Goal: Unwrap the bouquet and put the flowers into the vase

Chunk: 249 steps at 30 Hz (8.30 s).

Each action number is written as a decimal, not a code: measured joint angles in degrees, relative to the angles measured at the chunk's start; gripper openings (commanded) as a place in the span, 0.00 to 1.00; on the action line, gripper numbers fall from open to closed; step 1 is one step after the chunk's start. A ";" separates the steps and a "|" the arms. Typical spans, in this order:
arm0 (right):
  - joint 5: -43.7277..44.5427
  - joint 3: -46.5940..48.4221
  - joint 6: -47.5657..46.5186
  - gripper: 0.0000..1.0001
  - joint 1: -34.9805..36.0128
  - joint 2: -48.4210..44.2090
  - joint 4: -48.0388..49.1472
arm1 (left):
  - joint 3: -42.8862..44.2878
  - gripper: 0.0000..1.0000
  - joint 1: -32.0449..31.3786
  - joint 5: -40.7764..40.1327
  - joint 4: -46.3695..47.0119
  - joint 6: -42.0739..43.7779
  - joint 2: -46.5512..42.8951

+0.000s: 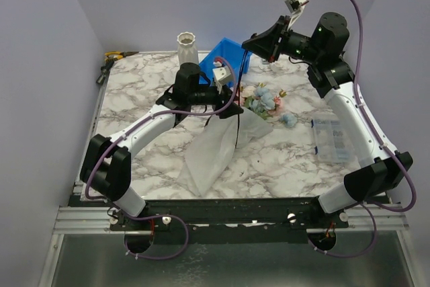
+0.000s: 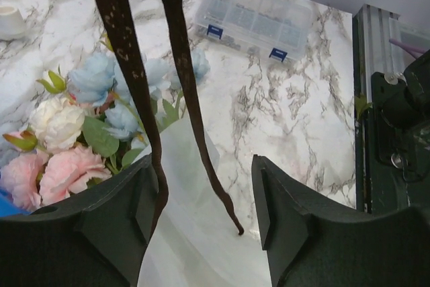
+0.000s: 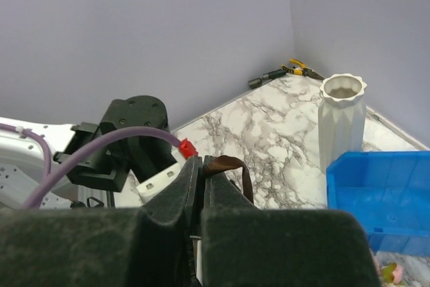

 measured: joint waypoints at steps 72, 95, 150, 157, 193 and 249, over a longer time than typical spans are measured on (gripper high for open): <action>-1.81 -27.76 -15.28 1.00 -2.89 -2.32 -6.56 | 29.64 0.00 61.44 -26.95 -82.12 32.11 -12.20; 1.14 -29.79 -18.49 1.00 -2.89 -2.80 -17.14 | -2.10 0.87 51.98 -38.40 -73.70 33.09 -9.57; 11.19 -18.88 -29.53 0.87 -14.80 2.51 -30.62 | 12.81 0.00 -10.21 -5.70 -30.86 6.60 2.93; 5.99 -18.78 -30.12 0.80 -14.80 2.64 -31.78 | 12.81 0.22 -18.78 -6.16 -30.88 14.75 2.99; 8.20 -35.08 -53.05 0.74 -16.48 1.44 -46.40 | 0.57 0.87 -12.09 -17.94 -24.76 1.14 0.96; 28.00 -45.46 -44.92 0.01 -19.71 0.70 -41.38 | -14.03 0.00 22.53 -49.99 -32.28 -7.39 -2.34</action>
